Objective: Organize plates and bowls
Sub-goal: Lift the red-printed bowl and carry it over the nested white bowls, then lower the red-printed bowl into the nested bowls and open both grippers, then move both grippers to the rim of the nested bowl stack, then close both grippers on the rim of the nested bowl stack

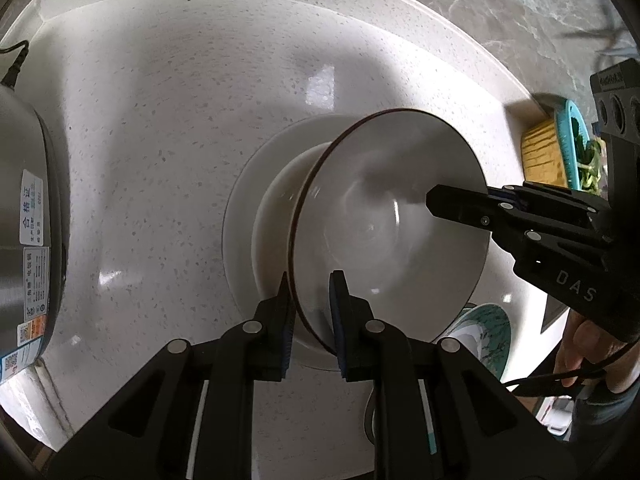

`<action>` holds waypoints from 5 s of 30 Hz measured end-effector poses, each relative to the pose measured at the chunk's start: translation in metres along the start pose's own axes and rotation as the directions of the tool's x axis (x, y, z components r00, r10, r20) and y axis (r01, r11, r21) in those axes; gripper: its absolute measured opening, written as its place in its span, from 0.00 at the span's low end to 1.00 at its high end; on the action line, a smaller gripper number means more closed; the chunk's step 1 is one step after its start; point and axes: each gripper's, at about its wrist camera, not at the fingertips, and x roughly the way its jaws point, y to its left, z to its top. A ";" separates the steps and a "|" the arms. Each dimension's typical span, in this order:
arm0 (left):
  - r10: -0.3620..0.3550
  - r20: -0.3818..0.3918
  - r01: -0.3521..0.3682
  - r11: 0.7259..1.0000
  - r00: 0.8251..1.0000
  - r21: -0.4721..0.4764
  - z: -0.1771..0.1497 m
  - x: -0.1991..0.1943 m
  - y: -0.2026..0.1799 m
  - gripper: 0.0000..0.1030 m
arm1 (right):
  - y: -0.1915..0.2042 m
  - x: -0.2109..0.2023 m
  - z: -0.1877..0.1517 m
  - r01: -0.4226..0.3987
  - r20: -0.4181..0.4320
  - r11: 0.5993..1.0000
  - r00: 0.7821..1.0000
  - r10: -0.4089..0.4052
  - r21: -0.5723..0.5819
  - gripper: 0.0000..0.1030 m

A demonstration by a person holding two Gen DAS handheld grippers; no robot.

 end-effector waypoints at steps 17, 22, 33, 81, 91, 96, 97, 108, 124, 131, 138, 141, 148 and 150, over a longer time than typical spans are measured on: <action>-0.040 0.058 0.043 0.998 0.998 -0.055 -0.007 -0.013 0.009 0.28 | 0.019 0.002 -0.001 0.101 -0.002 0.989 0.995 -0.102 -0.112 0.08; -0.044 0.093 0.048 0.998 0.995 -0.042 -0.005 -0.026 0.002 0.49 | 0.025 0.004 0.001 0.114 -0.004 0.984 0.993 -0.116 -0.137 0.09; -0.065 0.136 0.077 0.994 0.989 -0.082 -0.011 -0.039 0.021 0.58 | 0.027 0.004 0.005 0.135 -0.004 0.979 0.990 -0.137 -0.153 0.10; -0.018 0.260 0.065 0.983 0.965 -0.173 -0.080 -0.009 0.081 0.64 | -0.060 -0.014 -0.028 -0.042 0.063 0.999 0.997 0.041 0.021 0.48; -0.028 0.235 0.072 0.981 0.972 -0.180 -0.067 -0.005 0.080 0.66 | -0.056 -0.006 -0.025 -0.033 0.040 0.999 0.999 0.032 0.014 0.48; -0.028 0.212 0.070 0.978 0.977 -0.197 -0.059 0.003 0.081 0.66 | -0.055 0.000 -0.022 -0.034 0.029 0.999 0.999 0.034 0.014 0.48; -0.024 0.208 0.066 0.978 0.978 -0.198 -0.058 0.004 0.081 0.66 | -0.055 0.000 -0.022 -0.035 0.028 0.999 0.999 0.035 0.013 0.48; -0.027 0.215 0.072 0.976 0.976 -0.205 -0.050 0.018 0.080 0.57 | -0.054 0.010 -0.021 -0.044 -0.001 0.999 0.999 0.044 -0.001 0.48; -0.096 0.234 0.140 0.973 0.968 -0.182 -0.044 0.027 0.064 0.32 | -0.052 0.017 -0.015 -0.031 -0.030 0.999 0.999 0.031 -0.013 0.40; -0.093 0.221 0.131 0.977 0.971 -0.167 -0.043 0.028 0.067 0.32 | -0.052 0.022 -0.013 -0.050 -0.058 0.999 0.997 0.049 -0.012 0.40; -0.098 0.218 0.135 0.977 0.971 -0.165 -0.040 0.033 0.062 0.29 | -0.045 0.040 -0.018 -0.086 -0.068 0.996 0.994 0.085 -0.011 0.29; -0.110 0.223 0.149 0.975 0.968 -0.166 -0.039 0.035 0.062 0.29 | -0.047 0.037 -0.017 -0.096 -0.034 0.995 0.995 0.096 0.007 0.29; -0.119 0.229 0.160 0.973 0.966 -0.169 -0.037 0.041 0.062 0.29 | -0.049 0.037 -0.013 -0.103 -0.026 0.995 0.994 0.103 -0.003 0.26; -0.120 0.227 0.158 0.975 0.967 -0.157 -0.038 0.040 0.062 0.22 | -0.049 0.037 -0.014 -0.111 -0.026 0.994 0.994 0.110 -0.017 0.17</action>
